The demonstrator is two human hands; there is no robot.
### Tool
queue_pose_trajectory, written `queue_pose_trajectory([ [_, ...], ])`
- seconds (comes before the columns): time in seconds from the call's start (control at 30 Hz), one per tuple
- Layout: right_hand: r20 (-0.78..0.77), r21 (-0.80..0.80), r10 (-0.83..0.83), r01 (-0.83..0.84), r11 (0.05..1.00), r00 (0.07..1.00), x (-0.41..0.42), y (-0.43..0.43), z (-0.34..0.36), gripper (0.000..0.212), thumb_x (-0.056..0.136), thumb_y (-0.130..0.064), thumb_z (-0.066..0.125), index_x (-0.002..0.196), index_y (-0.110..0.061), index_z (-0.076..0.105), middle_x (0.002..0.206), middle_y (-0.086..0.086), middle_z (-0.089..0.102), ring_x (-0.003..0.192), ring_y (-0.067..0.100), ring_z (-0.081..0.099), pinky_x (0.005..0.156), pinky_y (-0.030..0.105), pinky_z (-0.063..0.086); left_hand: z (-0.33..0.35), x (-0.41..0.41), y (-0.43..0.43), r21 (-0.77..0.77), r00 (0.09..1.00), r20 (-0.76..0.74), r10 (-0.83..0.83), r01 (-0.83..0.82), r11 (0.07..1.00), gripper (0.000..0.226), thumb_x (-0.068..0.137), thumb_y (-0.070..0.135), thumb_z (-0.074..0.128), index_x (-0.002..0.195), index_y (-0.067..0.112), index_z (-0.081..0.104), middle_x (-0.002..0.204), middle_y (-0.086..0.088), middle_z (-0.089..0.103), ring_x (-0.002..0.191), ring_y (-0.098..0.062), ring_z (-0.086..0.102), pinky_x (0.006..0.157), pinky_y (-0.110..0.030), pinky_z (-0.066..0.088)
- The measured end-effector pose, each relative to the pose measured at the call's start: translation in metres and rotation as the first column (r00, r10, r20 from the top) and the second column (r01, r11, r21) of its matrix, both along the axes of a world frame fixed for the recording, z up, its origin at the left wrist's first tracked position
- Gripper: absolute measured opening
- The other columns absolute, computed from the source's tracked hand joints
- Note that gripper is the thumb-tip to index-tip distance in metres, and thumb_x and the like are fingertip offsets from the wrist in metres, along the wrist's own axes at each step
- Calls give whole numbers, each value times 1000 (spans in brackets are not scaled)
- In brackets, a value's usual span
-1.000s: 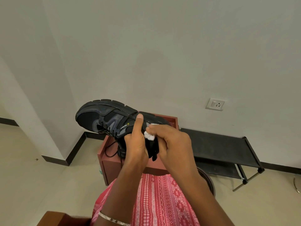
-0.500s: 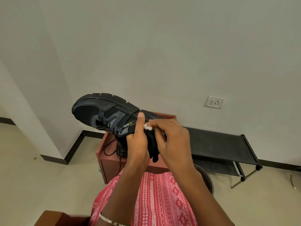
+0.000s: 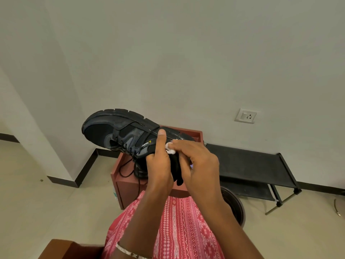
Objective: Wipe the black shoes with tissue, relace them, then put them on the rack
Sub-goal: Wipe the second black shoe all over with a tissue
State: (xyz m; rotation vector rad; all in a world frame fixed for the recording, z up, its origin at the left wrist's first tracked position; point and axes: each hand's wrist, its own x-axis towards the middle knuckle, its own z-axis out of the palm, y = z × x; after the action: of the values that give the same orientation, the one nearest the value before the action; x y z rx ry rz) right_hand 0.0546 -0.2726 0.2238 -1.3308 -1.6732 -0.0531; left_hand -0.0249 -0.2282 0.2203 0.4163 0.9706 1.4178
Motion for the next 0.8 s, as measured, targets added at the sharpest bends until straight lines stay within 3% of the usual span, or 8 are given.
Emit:
queue_pose_trajectory([
  [0.1, 18, 14, -14, 13, 1000, 1000, 7, -17, -16, 36, 84, 5, 71, 111, -17, 75, 111, -5, 74, 107, 6, 67, 97, 19, 51, 3, -7, 5, -29, 996, 45, 79, -78, 997, 34, 90, 40, 69, 73, 11, 67, 64, -1, 70, 60, -19, 69, 70, -37, 58],
  [0.2, 9, 16, -34, 34, 999, 999, 8, -27, -29, 41, 81, 8, 76, 114, -16, 74, 111, -5, 74, 106, 5, 68, 98, 14, 49, 7, -11, 9, -13, 990, 63, 130, -129, 992, 22, 91, 35, 69, 82, 14, 69, 69, 3, 75, 66, -15, 73, 79, -40, 59],
  [0.27, 5, 15, -50, 50, 999, 999, 8, -22, -28, 40, 81, 8, 76, 114, -15, 74, 111, -3, 74, 106, 7, 68, 99, 12, 47, 7, -11, 10, -18, 990, 80, 115, -114, 993, 23, 90, 34, 70, 90, 11, 69, 82, -5, 77, 76, -22, 74, 84, -45, 59],
  [0.43, 63, 18, -118, 117, 993, 991, 4, 7, -4, 23, 89, -6, 63, 107, -13, 77, 107, 1, 75, 103, 16, 67, 100, 1, 30, 0, -1, 1, 18, 995, 94, 37, -39, 999, 32, 91, 33, 69, 65, 13, 71, 69, -6, 71, 66, -23, 70, 69, -36, 57],
  [0.53, 78, 11, -89, 89, 996, 993, -2, 5, -5, 37, 91, -23, 46, 109, -12, 76, 109, 1, 74, 105, 17, 65, 101, 5, 34, 1, -4, 2, 28, 989, 138, 44, -48, 998, 33, 92, 31, 68, 64, 15, 74, 71, -6, 71, 67, -23, 71, 70, -36, 57],
  [0.63, 88, 40, -135, 132, 990, 987, 3, -11, -20, 29, 92, -12, 54, 111, -8, 75, 110, 3, 73, 104, 16, 65, 102, 8, 37, 3, -10, 6, -11, 986, 125, 109, -109, 994, 23, 90, 32, 71, 94, 9, 71, 89, -10, 75, 77, -25, 75, 73, -40, 60],
  [0.73, 98, 12, -199, 199, 980, 975, 10, -16, -32, 29, 82, 4, 74, 109, -7, 76, 105, 4, 73, 99, 16, 67, 96, 11, 43, 1, -10, 9, -36, 985, 119, 123, -119, 992, 30, 89, 31, 72, 104, 7, 67, 100, -13, 75, 82, -25, 75, 75, -41, 60],
  [0.8, 89, -2, -220, 221, 975, 972, 12, -12, -28, 30, 80, 7, 76, 106, -8, 76, 103, 3, 72, 96, 16, 67, 91, 13, 44, 0, -9, 9, -42, 987, 127, 98, -93, 995, 38, 89, 32, 72, 112, 2, 65, 105, -17, 74, 86, -28, 74, 77, -42, 60],
])
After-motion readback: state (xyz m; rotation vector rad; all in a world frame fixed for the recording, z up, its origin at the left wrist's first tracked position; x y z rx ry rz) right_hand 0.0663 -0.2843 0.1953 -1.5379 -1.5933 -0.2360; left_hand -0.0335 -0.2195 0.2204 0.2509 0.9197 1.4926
